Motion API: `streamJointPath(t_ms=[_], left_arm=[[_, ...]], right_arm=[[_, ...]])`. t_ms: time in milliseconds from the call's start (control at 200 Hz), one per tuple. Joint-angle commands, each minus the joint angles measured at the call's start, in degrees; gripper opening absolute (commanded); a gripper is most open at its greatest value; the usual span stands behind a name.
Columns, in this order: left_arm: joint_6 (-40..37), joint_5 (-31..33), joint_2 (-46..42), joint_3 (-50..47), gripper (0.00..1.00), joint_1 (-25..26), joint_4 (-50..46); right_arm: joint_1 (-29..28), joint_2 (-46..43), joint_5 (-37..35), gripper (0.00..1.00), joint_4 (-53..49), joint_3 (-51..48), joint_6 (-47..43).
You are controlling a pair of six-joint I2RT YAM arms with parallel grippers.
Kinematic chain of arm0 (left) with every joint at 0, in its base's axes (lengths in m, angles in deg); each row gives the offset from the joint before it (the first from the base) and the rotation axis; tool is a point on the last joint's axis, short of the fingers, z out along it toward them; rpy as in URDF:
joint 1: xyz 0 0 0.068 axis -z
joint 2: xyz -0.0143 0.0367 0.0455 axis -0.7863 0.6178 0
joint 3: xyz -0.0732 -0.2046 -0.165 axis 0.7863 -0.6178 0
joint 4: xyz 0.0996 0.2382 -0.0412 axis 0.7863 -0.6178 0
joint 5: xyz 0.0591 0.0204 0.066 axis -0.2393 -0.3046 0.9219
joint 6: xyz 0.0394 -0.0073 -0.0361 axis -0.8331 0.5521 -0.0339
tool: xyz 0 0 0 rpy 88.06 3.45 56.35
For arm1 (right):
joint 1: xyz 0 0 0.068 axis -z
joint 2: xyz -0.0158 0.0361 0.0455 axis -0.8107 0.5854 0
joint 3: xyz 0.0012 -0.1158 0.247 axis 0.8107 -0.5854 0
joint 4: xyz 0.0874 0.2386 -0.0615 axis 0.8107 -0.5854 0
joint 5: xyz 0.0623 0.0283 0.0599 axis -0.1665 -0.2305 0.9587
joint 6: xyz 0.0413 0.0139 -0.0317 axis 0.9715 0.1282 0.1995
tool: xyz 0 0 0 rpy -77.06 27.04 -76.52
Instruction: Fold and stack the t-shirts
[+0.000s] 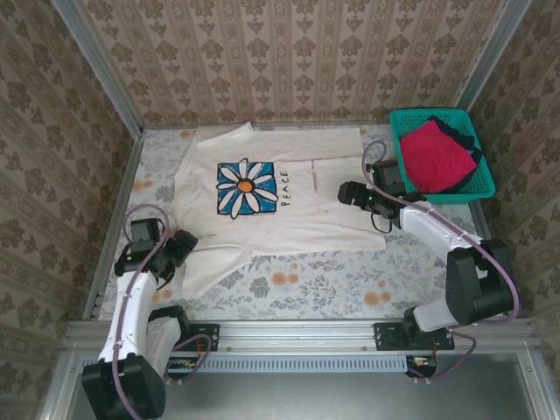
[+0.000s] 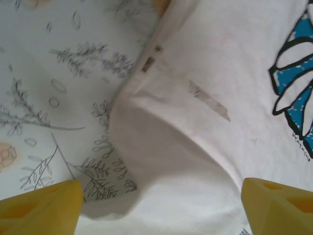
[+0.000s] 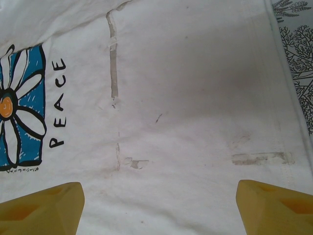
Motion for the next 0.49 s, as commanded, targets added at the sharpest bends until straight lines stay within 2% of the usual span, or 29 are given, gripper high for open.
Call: streamJointPath(t_ms=[0,115,385,490], left_arm=[[5.49,-5.64,1.27,-0.22,0.79,-0.97,-0.44],[5.56,-7.21,3.01,-1.61,0.70,-2.40,2.09],[4.28,-10.29,6.90,-3.75,0.62,-5.47,7.36],[3.39,-10.85,8.27,-3.56,0.54,-5.64,8.74]], right_arm=[[0.01,-0.89,0.52,0.83,-1.39,-0.40,-0.91],[0.04,-0.99,-0.11,0.83,-1.39,-0.69,-1.03],[-0.03,-0.83,-0.06,0.83,-1.62,-0.76,-1.01],[0.01,-0.75,-0.02,0.83,-1.67,-0.72,-0.98]])
